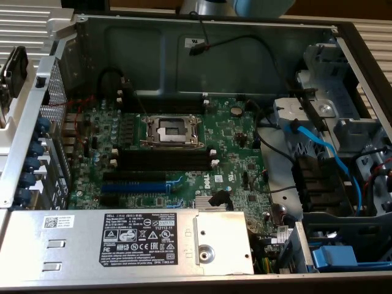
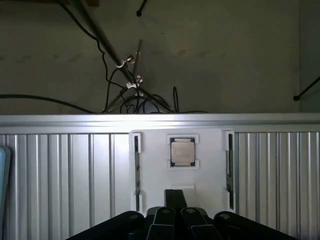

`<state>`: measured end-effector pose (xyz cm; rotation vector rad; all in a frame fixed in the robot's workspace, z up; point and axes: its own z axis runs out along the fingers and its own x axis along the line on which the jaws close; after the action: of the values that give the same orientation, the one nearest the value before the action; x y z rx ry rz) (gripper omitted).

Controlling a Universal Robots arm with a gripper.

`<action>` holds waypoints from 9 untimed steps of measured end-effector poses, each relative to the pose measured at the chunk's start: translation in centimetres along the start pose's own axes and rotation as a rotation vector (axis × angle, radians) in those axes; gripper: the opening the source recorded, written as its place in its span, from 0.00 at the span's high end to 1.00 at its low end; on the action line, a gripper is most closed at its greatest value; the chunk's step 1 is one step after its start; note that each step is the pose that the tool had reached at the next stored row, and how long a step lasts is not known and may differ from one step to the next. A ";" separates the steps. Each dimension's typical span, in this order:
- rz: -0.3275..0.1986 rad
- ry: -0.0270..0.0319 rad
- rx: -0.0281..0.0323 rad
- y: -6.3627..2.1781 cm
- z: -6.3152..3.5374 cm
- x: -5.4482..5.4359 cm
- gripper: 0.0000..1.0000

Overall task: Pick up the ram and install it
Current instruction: 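Pick up the ram and move it above insertion slot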

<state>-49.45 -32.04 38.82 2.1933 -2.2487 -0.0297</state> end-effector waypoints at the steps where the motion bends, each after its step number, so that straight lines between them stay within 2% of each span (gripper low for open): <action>1: 0.000 0.0000 0.0004 0.02 0.12 0.1 0.90; 4: -0.001 0.0000 0.0006 0.01 0.50 0.6 0.90; 9: -0.003 -0.0001 0.0007 -0.07 1.36 2.1 0.90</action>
<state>-49.45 -34.13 37.44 2.1969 -2.2461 -0.0291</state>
